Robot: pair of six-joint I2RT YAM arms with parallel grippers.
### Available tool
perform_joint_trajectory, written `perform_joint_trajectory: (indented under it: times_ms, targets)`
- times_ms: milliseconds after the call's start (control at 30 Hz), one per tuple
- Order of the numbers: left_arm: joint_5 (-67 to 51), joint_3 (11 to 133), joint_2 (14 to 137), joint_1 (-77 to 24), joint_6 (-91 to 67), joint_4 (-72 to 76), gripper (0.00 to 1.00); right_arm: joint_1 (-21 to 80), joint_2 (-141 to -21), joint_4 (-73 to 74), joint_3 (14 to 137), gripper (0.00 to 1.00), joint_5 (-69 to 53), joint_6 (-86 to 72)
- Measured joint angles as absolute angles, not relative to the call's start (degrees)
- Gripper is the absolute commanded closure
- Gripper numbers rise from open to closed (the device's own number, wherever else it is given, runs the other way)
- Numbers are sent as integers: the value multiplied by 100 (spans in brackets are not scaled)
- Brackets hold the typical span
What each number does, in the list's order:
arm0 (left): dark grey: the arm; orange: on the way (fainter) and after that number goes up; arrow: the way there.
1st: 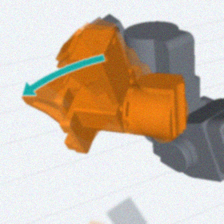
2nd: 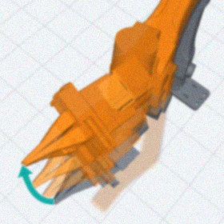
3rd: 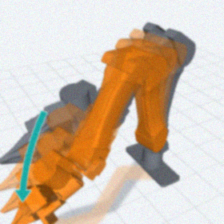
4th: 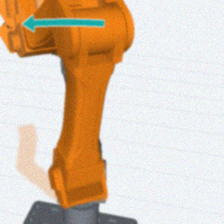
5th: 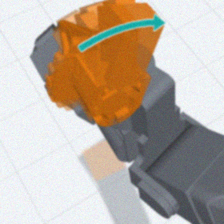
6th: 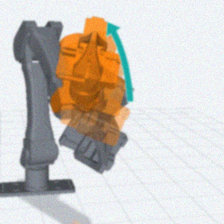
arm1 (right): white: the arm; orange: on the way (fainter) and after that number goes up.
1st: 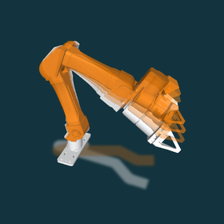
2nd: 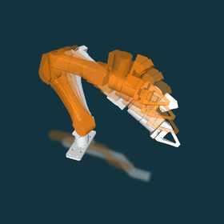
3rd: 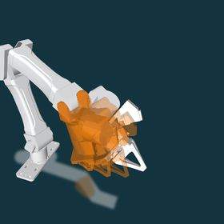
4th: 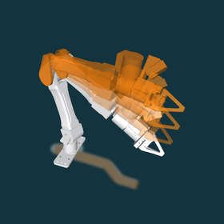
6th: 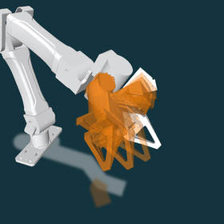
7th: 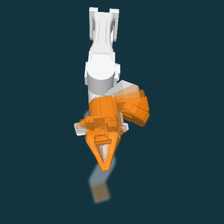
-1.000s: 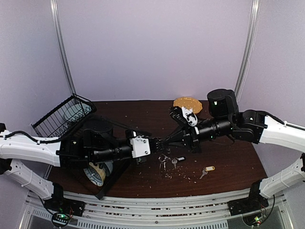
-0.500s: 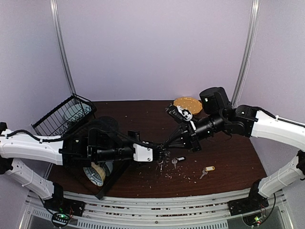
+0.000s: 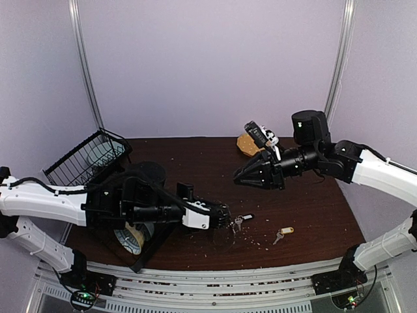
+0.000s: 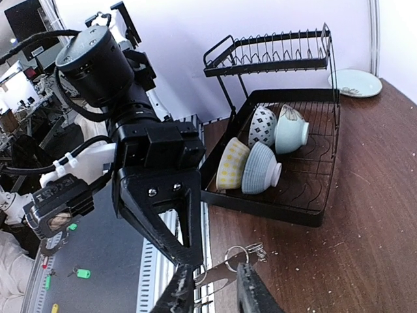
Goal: Put the keys on the keyring
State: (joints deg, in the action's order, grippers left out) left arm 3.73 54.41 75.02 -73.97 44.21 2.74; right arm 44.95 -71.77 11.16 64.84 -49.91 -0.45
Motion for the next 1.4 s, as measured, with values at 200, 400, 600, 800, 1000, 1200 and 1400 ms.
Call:
perform_joint_trajectory:
  times_ms: [200,400,600,800,1000,1200,1400]
  targets:
    - [163,5282,7406,-7400,4447,340,100,5017,-7181,1684,6477,67,-5087,738]
    - [-49,5247,7253,-7400,4447,384,100,5127,-7306,2106,6490,68,-4893,1120]
    - [-196,5196,7179,-7400,4322,576,100,5341,-7349,2003,6473,71,-4493,1184]
    - [-185,5183,7157,-7400,3972,926,100,5544,-7074,1503,6119,75,-4023,1153]
    - [-174,5181,7157,-7400,3573,1219,100,5625,-6794,996,5800,77,-3614,1046]
    - [60,5172,7157,-7397,3238,1286,100,5625,-6534,705,5583,77,-3444,1024]
    - [204,5175,7159,-7314,2834,1107,100,5527,-5839,93,4956,76,-3201,825]
